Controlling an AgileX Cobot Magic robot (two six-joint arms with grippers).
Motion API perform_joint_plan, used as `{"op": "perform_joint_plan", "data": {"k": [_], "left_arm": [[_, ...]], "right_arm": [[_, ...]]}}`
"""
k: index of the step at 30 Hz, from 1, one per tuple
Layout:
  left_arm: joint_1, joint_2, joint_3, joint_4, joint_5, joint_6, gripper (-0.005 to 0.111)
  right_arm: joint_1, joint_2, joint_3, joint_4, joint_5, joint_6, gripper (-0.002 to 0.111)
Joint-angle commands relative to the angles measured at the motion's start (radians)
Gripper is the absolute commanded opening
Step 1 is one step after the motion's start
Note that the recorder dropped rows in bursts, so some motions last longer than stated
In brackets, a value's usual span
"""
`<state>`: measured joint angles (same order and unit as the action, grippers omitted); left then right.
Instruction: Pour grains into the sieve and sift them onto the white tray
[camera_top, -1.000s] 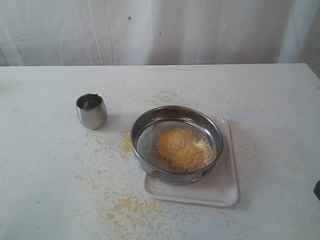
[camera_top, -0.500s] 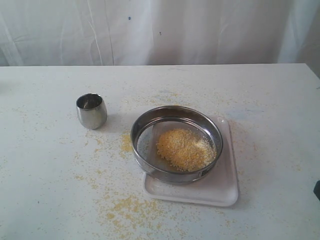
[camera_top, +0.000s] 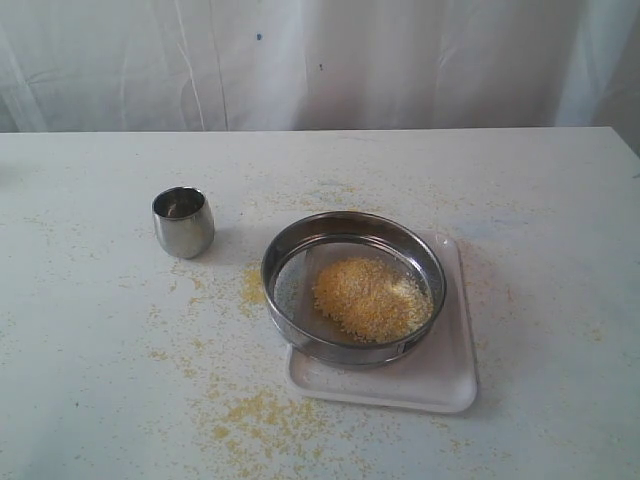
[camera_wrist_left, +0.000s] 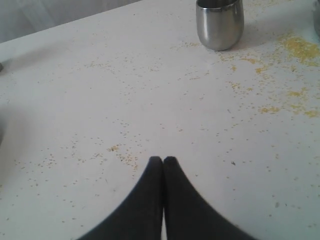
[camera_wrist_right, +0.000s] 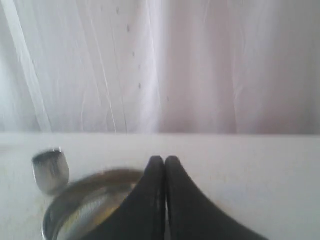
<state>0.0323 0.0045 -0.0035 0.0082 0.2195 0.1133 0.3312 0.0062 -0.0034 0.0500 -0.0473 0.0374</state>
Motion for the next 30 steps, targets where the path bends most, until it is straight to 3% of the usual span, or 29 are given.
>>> {"op": "perform_joint_plan", "data": {"k": [1, 13, 23, 30], "left_arm": [[-0.009, -0.005, 0.003, 0.006, -0.01, 0.001, 0.0], [-0.009, -0.005, 0.003, 0.006, -0.01, 0.001, 0.0], [-0.009, -0.005, 0.003, 0.006, -0.01, 0.001, 0.0], [-0.009, -0.005, 0.003, 0.006, -0.01, 0.001, 0.0]], "right_arm": [[-0.005, -0.006, 0.003, 0.002, -0.304, 0.03, 0.0], [-0.005, -0.006, 0.003, 0.004, -0.421, 0.037, 0.0], [-0.005, -0.006, 0.003, 0.004, -0.199, 0.037, 0.0], [-0.272, 0.005, 0.003, 0.004, 0.037, 0.041, 0.0]]}}
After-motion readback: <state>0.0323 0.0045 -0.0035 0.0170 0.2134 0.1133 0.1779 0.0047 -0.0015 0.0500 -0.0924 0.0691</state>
